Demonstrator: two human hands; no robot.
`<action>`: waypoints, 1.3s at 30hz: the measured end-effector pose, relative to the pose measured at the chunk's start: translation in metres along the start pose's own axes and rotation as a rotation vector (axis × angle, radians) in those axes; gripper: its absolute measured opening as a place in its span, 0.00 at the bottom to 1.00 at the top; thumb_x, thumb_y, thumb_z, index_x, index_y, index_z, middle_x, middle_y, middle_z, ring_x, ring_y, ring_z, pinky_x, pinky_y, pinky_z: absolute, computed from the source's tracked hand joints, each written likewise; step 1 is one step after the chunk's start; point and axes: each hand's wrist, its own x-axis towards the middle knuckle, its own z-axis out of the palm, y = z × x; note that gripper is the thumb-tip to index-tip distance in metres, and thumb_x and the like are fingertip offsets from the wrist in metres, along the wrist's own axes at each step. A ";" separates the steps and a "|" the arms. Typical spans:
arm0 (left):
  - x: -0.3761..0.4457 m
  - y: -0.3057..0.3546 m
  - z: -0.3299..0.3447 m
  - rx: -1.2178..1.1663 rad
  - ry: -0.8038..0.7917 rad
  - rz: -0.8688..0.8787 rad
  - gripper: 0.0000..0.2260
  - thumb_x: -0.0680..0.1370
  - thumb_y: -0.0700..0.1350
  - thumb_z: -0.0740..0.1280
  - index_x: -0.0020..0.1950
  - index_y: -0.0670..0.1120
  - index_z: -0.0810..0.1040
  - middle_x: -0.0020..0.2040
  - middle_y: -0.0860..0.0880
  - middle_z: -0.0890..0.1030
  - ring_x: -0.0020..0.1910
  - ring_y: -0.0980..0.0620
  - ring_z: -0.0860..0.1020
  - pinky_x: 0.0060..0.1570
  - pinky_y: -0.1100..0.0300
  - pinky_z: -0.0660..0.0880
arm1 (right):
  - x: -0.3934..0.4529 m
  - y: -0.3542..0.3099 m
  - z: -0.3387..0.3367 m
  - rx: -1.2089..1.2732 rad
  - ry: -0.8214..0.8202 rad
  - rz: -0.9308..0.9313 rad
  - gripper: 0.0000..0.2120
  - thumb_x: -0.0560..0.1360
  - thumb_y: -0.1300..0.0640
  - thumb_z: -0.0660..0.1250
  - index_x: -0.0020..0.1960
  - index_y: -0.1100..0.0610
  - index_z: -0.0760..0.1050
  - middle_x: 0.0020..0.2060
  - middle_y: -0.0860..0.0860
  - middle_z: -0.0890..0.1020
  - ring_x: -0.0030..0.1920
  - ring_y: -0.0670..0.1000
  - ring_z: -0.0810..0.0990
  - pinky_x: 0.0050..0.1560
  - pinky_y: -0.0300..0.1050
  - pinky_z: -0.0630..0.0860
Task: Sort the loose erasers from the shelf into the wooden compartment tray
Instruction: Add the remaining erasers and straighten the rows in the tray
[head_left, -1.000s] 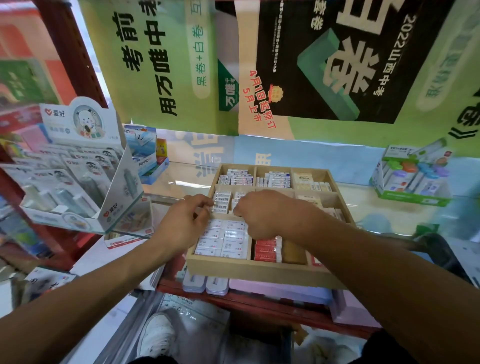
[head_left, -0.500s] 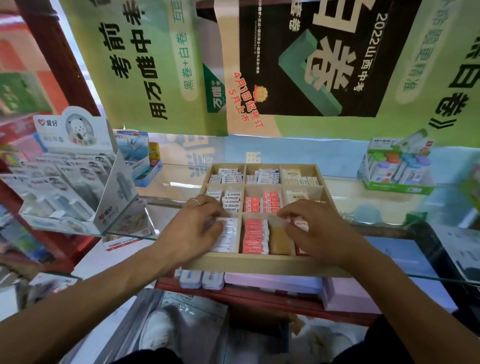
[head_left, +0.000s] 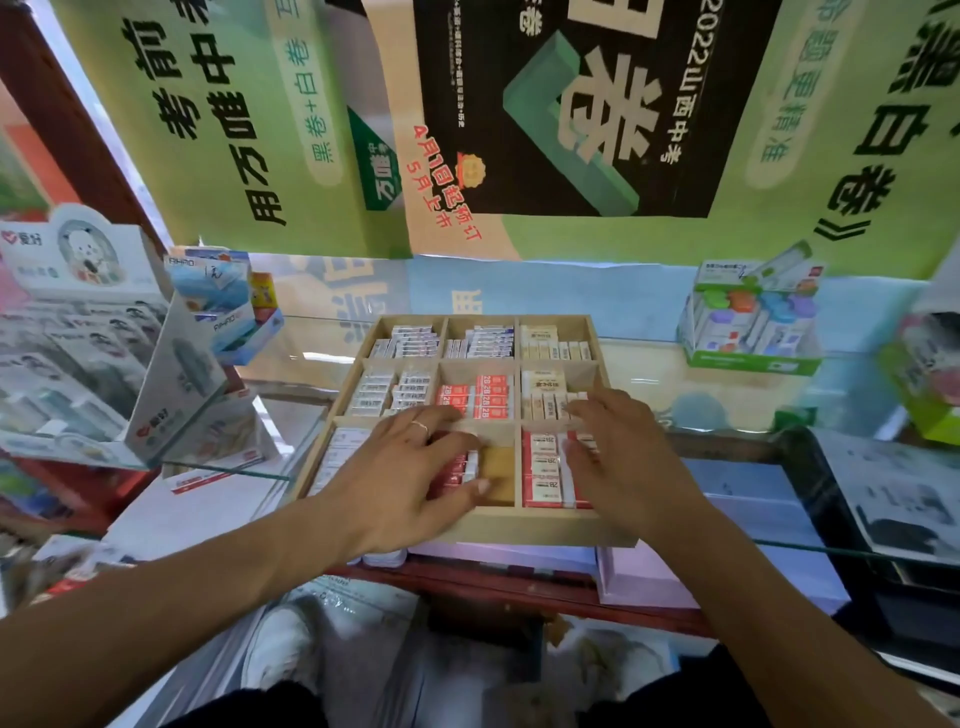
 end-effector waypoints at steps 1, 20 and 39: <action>-0.001 -0.001 0.001 0.017 -0.015 0.012 0.23 0.78 0.65 0.54 0.66 0.54 0.73 0.67 0.46 0.72 0.68 0.43 0.70 0.66 0.46 0.67 | 0.002 0.001 0.002 -0.015 -0.014 -0.006 0.18 0.80 0.52 0.59 0.68 0.53 0.69 0.69 0.51 0.68 0.70 0.53 0.62 0.71 0.48 0.61; -0.014 -0.027 -0.002 -0.007 -0.002 0.115 0.37 0.72 0.74 0.54 0.75 0.54 0.63 0.75 0.50 0.64 0.74 0.50 0.60 0.72 0.56 0.53 | -0.004 -0.020 0.006 0.005 -0.066 0.100 0.21 0.79 0.57 0.59 0.71 0.55 0.65 0.68 0.52 0.69 0.68 0.52 0.66 0.68 0.50 0.69; -0.048 -0.046 -0.005 0.096 0.067 -0.047 0.46 0.64 0.75 0.61 0.74 0.48 0.67 0.74 0.47 0.67 0.72 0.46 0.66 0.72 0.53 0.59 | 0.020 -0.090 -0.012 0.127 -0.129 0.010 0.12 0.77 0.61 0.59 0.57 0.59 0.77 0.53 0.55 0.81 0.52 0.54 0.79 0.54 0.52 0.78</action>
